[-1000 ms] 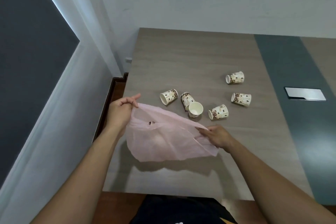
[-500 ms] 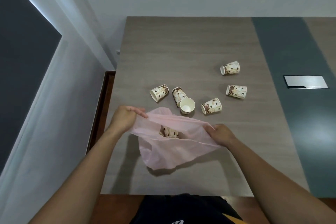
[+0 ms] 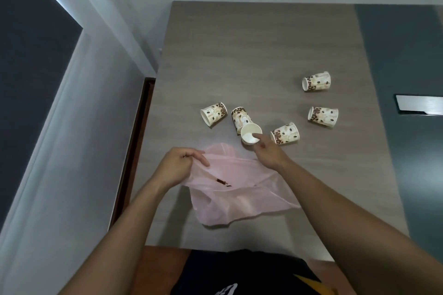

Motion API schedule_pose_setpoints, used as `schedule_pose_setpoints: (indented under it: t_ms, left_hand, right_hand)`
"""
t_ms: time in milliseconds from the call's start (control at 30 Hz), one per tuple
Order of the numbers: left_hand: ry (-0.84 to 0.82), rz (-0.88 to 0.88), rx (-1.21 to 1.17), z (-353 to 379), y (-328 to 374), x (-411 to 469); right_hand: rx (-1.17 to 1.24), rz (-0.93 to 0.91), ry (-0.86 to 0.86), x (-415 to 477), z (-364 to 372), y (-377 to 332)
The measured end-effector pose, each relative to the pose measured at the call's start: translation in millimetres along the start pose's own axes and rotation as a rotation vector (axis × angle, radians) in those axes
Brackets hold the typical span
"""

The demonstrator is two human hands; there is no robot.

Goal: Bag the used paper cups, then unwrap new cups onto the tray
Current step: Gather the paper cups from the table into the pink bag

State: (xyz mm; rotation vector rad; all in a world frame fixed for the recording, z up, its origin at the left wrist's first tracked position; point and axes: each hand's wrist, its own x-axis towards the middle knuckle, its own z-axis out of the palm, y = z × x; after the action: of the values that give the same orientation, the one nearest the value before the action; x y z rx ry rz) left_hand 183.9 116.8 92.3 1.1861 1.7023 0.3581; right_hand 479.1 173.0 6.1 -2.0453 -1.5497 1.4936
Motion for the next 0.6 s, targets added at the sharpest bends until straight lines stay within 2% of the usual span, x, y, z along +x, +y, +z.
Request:
schedule_pose_setpoints:
  t_ms: [100, 167, 267, 333, 400, 500, 600]
  left_hand:
    - [-0.049, -0.012, 0.068, 5, -1, -4]
    - [-0.112, -0.049, 0.079, 8, -2, -5]
    - [-0.154, -0.061, 0.006, 9, -2, -4]
    - [-0.157, -0.056, -0.078, 8, 0, -2]
    - [-0.179, -0.054, -0.183, 9, 2, 3]
    - [-0.231, -0.055, -0.313, 18, 8, 13]
    - [-0.255, -0.062, -0.38, 26, 11, 20]
  right_hand:
    - [0.013, 0.087, -0.071, 38, 20, 34]
    - [0.059, 0.123, -0.038, 25, 22, 26]
    - [-0.034, 0.023, 0.162, -4, 13, 11]
    - [0.038, 0.014, 0.333, -12, 5, 15]
    - [0.198, 0.016, 0.429, -18, -3, 14]
    - [0.511, 0.029, 0.386, -29, -17, 8]
    - [0.687, 0.006, 0.178, -42, -20, 4]
